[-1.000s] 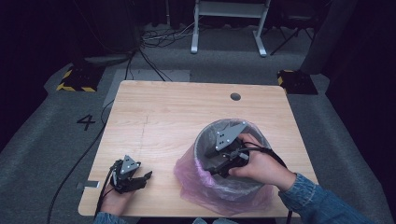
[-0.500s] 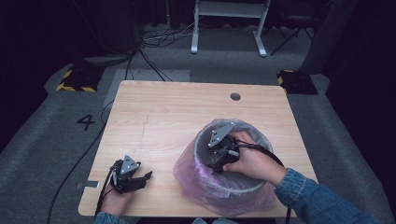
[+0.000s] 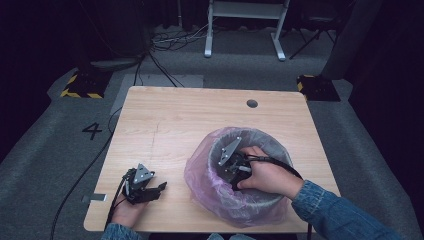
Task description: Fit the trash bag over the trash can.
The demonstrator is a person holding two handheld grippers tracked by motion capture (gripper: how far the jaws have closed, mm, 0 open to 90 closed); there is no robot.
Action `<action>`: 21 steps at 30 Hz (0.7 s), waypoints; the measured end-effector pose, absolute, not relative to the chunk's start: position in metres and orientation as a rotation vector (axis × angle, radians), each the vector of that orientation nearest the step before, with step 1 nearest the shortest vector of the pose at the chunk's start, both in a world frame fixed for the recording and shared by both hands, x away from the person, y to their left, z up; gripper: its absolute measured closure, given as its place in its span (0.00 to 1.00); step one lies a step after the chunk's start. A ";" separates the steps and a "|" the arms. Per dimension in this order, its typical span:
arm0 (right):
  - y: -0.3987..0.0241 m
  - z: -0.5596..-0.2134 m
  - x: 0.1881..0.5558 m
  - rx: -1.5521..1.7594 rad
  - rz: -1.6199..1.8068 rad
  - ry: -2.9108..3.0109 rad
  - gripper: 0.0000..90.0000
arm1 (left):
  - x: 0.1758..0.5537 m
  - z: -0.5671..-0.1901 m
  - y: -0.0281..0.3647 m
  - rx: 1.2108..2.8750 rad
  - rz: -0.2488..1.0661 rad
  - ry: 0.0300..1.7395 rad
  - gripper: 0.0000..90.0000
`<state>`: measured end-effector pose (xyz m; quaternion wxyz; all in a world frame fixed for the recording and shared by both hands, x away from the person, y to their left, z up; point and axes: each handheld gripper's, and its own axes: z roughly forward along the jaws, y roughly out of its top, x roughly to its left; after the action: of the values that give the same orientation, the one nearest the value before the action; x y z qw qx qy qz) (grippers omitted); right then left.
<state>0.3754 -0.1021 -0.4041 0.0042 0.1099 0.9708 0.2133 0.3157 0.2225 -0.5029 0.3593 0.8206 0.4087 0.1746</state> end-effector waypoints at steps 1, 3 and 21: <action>-0.103 -0.401 0.375 0.338 0.691 3.033 0.29 | 0.316 -0.503 0.223 2.118 0.448 1.053 0.42; -0.104 -0.392 0.374 0.357 0.774 3.005 0.30 | 0.315 -0.503 0.223 2.111 0.444 1.054 0.42; -0.145 -0.311 0.377 0.535 1.102 2.685 0.55 | 0.314 -0.503 0.223 2.115 0.453 1.047 0.42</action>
<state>0.3769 -0.1446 -0.3111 0.0952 0.1804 0.9057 0.3717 0.3138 0.2230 -0.5033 0.3609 0.8209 0.4061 0.1758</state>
